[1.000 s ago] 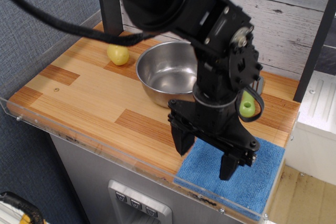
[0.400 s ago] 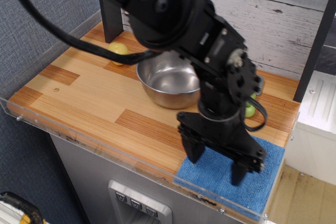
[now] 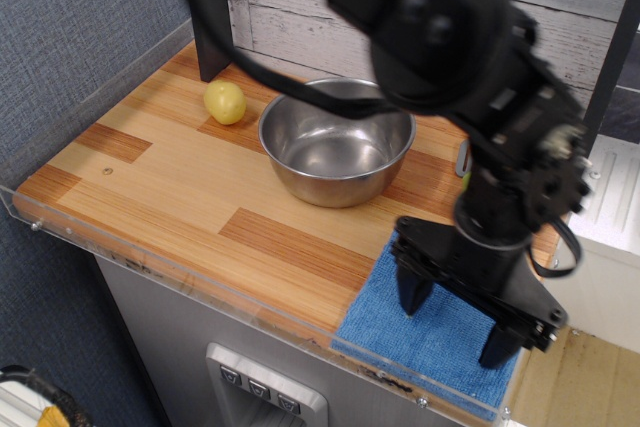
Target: Move the cloth to the bottom left corner of the table.
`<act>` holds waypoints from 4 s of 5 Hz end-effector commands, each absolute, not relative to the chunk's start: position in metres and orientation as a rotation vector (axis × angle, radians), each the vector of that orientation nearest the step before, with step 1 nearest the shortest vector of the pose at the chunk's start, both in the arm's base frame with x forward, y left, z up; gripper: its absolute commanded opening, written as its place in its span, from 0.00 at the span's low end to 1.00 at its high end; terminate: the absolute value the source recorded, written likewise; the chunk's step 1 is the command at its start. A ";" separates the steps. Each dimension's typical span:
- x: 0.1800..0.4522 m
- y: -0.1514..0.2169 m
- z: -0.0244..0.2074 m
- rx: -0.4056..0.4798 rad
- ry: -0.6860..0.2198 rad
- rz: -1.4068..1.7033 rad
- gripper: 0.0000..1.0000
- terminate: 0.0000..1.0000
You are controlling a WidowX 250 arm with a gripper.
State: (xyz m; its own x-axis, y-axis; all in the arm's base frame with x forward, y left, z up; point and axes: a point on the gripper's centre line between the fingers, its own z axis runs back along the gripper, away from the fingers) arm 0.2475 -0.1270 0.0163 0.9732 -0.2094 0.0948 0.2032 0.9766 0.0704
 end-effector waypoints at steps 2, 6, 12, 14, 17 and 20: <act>0.240 -0.121 -0.021 0.017 0.057 -0.231 1.00 0.00; 0.224 -0.070 -0.030 -0.031 0.074 -0.177 1.00 0.00; 0.190 0.054 -0.023 -0.130 0.139 -0.009 1.00 0.00; 0.175 0.118 -0.006 -0.169 0.108 0.063 1.00 0.00; 0.241 0.136 0.021 -0.026 -0.100 -0.151 1.00 0.00; 0.284 0.143 0.025 0.017 -0.218 -0.453 1.00 0.00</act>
